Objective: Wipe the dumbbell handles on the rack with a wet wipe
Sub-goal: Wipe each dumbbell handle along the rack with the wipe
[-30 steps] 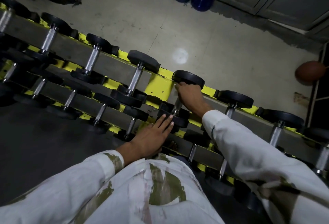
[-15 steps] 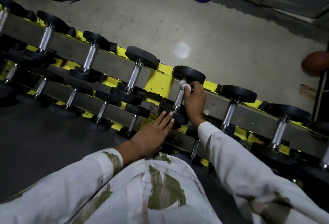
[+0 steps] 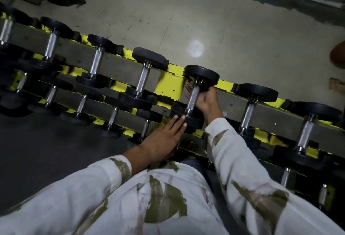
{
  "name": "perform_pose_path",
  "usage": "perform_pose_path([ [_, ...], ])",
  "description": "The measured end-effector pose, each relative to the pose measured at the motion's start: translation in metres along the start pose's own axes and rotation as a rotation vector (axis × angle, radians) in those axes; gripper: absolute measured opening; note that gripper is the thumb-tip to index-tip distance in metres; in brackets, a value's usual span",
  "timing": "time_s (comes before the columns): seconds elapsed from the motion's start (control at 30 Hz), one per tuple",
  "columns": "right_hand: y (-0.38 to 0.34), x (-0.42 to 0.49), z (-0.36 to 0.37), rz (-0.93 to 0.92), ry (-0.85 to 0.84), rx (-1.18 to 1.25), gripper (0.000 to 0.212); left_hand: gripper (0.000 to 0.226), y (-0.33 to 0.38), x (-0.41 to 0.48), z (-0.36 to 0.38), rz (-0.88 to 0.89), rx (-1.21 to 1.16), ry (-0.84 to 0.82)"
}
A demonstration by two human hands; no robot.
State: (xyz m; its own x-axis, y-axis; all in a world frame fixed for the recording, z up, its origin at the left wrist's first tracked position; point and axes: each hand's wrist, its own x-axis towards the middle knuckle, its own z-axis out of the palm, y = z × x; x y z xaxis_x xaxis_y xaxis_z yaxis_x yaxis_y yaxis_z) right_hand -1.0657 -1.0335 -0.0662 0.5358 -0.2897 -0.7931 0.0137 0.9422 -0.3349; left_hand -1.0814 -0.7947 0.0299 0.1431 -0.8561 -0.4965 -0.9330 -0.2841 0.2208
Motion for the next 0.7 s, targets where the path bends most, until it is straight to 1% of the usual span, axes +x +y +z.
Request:
perform_pose_path([
  [0.13,0.004,0.009,0.006,-0.097,0.183,-0.004,0.036,0.09,-0.003,0.0,0.001,0.013,0.009,-0.001],
  [0.23,0.004,0.01,0.014,-0.176,0.369,-0.075,0.03,0.089,-0.005,0.0,0.004,0.02,0.011,0.012],
  [0.27,0.006,0.008,0.013,-0.206,0.44,-0.084,0.023,0.089,-0.005,0.0,0.005,0.02,0.006,0.017],
  [0.3,0.008,0.004,0.013,-0.273,0.483,-0.067,0.011,0.088,-0.005,0.001,0.006,0.02,0.001,0.021],
  [0.33,0.011,-0.002,0.013,-0.371,0.465,-0.059,0.006,0.088,-0.005,0.001,0.007,0.02,-0.002,0.027],
  [0.37,0.015,-0.006,0.011,-0.503,0.465,-0.154,0.014,0.089,-0.005,0.001,0.008,0.018,-0.006,0.03],
  [0.43,0.025,-0.021,0.007,-0.775,0.507,-0.544,0.018,0.09,-0.005,0.001,0.009,0.016,-0.013,0.036],
  [0.47,0.03,-0.026,0.003,-0.901,0.511,-0.756,0.015,0.091,-0.005,0.001,0.011,0.017,-0.013,0.038],
  [0.5,0.033,-0.034,0.001,-1.003,0.481,-0.92,0.011,0.09,-0.005,0.0,0.011,0.019,-0.01,0.038],
  [0.53,0.035,-0.042,-0.001,-1.092,0.412,-1.043,0.007,0.089,-0.006,0.0,0.011,0.023,-0.004,0.039],
  [0.6,0.03,-0.049,-0.008,-1.23,0.254,-1.315,0.004,0.088,-0.006,0.0,0.01,0.031,0.009,0.039],
  [0.63,0.025,-0.05,-0.012,-1.276,0.189,-1.479,0.008,0.087,-0.006,0.0,0.01,0.032,0.012,0.035],
  [0.7,0.013,-0.049,-0.017,-1.312,0.091,-1.79,0.023,0.087,-0.006,0.0,0.009,0.03,0.019,0.028],
])
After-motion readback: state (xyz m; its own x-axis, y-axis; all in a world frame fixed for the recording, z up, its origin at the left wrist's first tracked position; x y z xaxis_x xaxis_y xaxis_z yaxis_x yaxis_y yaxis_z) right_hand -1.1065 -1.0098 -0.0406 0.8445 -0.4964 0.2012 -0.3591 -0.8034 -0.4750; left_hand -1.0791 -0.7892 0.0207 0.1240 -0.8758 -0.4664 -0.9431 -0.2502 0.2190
